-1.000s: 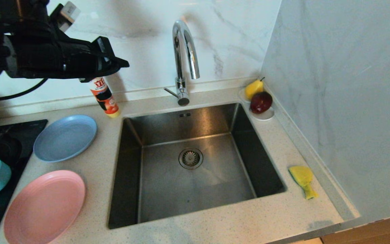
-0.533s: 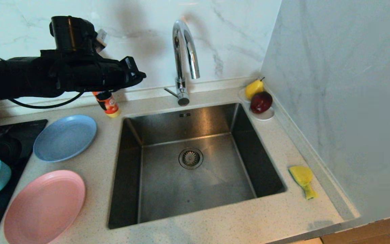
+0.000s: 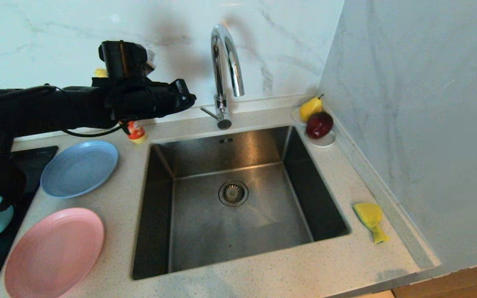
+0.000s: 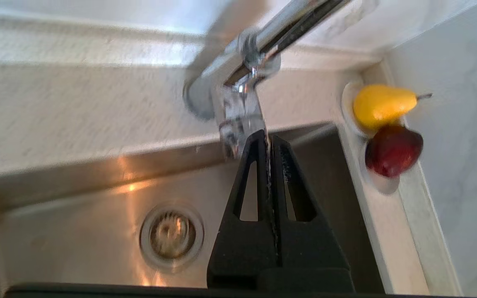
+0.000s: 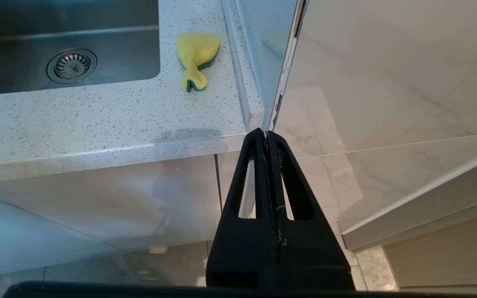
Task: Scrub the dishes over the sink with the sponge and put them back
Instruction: Turn on the faucet
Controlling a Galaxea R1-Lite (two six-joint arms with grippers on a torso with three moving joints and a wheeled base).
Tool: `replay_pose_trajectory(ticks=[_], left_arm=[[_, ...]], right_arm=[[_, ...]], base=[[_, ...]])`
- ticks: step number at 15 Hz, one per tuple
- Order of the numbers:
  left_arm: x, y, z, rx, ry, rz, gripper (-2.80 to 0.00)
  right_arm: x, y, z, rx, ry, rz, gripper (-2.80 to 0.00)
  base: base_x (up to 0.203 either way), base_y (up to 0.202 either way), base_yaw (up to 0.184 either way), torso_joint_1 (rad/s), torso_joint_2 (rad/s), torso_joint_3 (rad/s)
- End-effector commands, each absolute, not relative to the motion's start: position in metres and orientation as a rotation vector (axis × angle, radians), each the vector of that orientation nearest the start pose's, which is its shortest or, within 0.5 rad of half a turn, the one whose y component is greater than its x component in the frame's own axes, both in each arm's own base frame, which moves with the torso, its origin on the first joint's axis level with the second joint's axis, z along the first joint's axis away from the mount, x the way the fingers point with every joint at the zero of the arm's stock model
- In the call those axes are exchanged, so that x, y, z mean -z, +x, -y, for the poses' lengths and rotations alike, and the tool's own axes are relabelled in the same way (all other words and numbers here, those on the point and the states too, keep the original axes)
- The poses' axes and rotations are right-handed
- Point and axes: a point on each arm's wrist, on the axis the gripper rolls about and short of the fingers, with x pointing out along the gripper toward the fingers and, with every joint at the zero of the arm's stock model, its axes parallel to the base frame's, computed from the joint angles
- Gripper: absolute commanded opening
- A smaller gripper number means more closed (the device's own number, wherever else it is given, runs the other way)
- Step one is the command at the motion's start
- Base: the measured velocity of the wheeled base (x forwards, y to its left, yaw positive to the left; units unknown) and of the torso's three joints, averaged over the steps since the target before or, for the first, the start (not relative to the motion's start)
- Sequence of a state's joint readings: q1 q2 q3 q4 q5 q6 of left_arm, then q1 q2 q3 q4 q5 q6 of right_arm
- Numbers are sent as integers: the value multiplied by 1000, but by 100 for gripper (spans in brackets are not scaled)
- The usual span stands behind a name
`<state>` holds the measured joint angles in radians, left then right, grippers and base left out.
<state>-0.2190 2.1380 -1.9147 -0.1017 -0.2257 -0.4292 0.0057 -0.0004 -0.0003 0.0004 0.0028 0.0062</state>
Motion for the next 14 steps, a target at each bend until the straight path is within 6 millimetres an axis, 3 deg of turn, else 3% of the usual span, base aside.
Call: replay_pose_trajectory(ticks=[1, 14], left_arm=[[-256, 451, 111, 414, -422, -228, -280], [-239, 463, 115, 389, -420, -208, -280]], right_arm=[[-75, -23, 0, -9, 6, 0, -280], [-75, -23, 0, -9, 6, 0, -280]], base=[[0, 0, 0, 0, 0, 0], [0, 0, 0, 0, 0, 0]])
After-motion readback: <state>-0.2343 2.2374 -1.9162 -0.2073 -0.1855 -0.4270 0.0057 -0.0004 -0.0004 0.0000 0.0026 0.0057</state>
